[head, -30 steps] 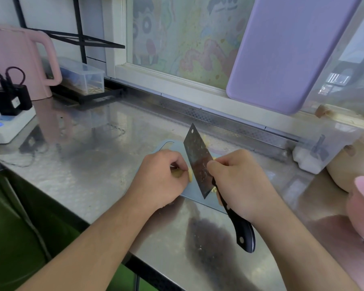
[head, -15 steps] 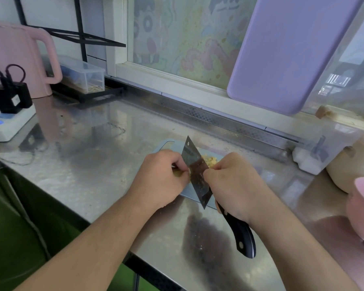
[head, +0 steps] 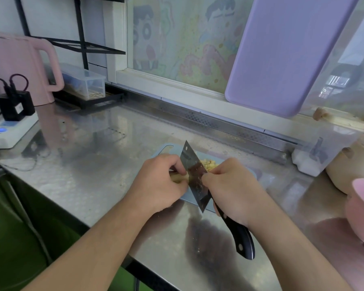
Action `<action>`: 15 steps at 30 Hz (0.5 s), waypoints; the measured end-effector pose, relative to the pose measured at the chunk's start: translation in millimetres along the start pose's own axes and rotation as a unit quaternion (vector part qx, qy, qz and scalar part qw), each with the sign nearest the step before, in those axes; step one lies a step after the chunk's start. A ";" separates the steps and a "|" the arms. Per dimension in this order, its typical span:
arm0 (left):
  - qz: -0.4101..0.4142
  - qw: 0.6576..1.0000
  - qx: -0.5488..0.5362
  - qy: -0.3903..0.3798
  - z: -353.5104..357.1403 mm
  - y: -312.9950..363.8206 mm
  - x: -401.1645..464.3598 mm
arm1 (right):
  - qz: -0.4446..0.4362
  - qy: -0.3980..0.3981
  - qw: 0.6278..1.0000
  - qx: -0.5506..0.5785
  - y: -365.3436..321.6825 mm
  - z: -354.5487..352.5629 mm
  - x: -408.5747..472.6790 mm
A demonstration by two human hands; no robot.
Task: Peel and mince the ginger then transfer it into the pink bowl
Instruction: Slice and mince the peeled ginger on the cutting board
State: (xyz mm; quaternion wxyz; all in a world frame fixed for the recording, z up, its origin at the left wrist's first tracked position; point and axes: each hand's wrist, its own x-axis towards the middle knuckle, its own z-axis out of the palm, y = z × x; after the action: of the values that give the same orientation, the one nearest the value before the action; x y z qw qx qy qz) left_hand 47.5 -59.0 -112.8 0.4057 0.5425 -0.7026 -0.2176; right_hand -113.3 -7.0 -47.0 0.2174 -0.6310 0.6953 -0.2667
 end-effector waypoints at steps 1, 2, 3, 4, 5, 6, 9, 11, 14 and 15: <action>0.000 1.000 0.003 0.001 0.0 -0.5 0.2 | -0.005 0.002 1.000 0.001 0.5 -0.8 0.9; 0.000 1.000 0.005 0.001 0.0 -1.0 0.5 | -0.011 0.004 1.000 -0.001 0.8 -0.8 1.4; 0.001 1.000 0.007 0.000 0.1 -1.3 1.1 | -0.015 0.005 1.000 -0.003 1.2 -0.2 1.8; 0.002 1.000 0.009 -0.001 0.1 -1.4 1.3 | -0.018 0.006 1.000 -0.003 1.4 0.1 1.7; 0.004 1.000 0.010 -0.002 0.2 -1.5 1.5 | -0.019 0.007 1.000 -0.003 1.5 0.3 1.9; 0.006 1.000 0.009 -0.001 0.3 -1.5 1.6 | -0.018 0.007 1.000 -0.001 1.5 0.3 1.8; 0.008 1.000 0.008 0.002 0.3 -1.3 1.7 | -0.014 0.005 1.000 0.003 1.4 -0.2 1.8; 0.008 1.000 0.008 0.001 0.2 -1.1 1.3 | -0.012 0.006 1.000 0.000 1.3 -0.1 1.6; 0.005 1.000 -0.005 0.002 0.1 -1.3 1.1 | -0.006 0.011 1.000 0.018 0.6 -1.4 1.1; 0.003 1.000 -0.008 0.002 0.0 -1.1 0.8 | -0.002 0.012 1.000 0.028 -0.4 -2.8 1.0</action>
State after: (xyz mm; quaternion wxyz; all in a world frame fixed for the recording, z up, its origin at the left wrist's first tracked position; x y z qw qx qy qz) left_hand 48.1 -60.1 -113.4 0.4119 0.5378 -0.7016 -0.2210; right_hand -114.9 -7.7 -44.6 0.2263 -0.6226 0.6890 -0.2940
